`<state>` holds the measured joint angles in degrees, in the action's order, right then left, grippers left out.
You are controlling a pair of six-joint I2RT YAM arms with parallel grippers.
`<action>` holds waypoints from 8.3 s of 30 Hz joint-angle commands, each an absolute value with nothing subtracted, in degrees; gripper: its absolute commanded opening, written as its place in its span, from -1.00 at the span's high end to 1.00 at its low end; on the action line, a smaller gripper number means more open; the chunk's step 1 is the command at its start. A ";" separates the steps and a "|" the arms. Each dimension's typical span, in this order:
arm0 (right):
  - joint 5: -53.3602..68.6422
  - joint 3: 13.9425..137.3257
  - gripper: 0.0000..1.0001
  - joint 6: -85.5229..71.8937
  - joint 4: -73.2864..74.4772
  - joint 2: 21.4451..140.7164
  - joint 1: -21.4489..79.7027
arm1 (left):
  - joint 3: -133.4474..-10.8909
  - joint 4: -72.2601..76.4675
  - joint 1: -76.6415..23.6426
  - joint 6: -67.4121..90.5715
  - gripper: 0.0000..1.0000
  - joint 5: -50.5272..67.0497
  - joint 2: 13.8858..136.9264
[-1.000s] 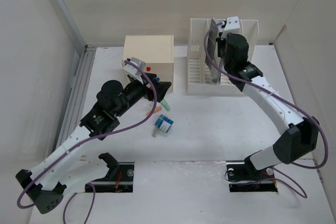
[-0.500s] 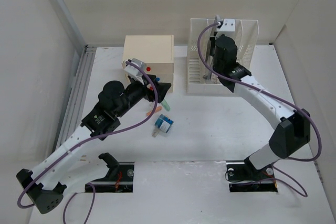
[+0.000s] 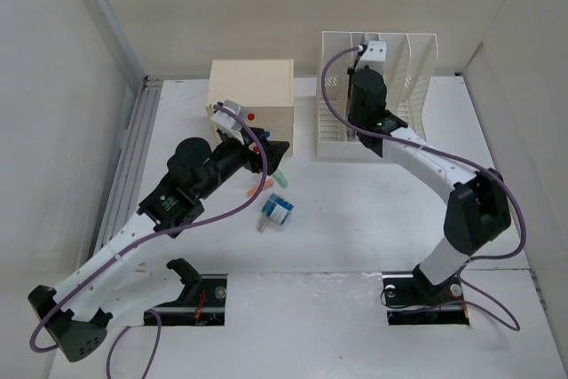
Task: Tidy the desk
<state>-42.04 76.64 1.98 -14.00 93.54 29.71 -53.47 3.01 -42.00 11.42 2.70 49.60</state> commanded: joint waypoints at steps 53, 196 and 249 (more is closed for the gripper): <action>40.07 58.54 -1.00 13.45 8.44 58.10 20.31 | -48.08 -0.53 -31.03 23.29 -1.00 -19.86 48.33; 38.32 60.29 0.02 8.44 12.57 63.46 17.58 | -48.60 -11.68 -37.17 32.70 -0.77 -19.95 61.44; 25.66 84.46 -0.59 104.77 55.28 105.29 53.88 | -45.09 -10.90 -40.52 16.70 -1.00 -42.72 29.18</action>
<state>24.38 81.82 102.67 49.45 104.73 53.06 -45.39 -13.13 -40.40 17.19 -43.31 29.85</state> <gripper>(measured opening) 0.792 0.997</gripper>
